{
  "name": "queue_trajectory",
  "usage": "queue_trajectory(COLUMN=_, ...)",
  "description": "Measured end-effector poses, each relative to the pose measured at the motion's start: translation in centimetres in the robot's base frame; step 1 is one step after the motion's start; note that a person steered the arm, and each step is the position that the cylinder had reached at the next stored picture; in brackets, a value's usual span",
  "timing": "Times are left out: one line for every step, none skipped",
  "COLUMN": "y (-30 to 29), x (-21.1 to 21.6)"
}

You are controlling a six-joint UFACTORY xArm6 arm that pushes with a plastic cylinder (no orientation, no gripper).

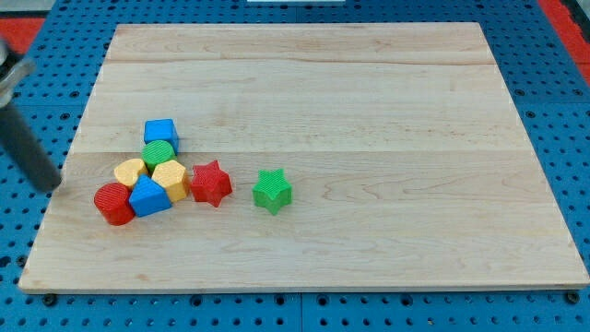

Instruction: Push the blue triangle below the yellow hexagon

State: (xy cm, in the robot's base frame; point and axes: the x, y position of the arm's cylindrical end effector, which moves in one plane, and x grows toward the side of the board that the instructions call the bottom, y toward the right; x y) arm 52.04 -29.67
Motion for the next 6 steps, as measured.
queue_trajectory(y=1.7, x=5.5)
queue_trajectory(y=8.5, x=4.9)
queue_trajectory(y=11.3, x=1.0)
queue_trajectory(y=13.9, x=-2.9)
queue_trajectory(y=18.8, x=-3.1)
queue_trajectory(y=21.3, x=-3.2)
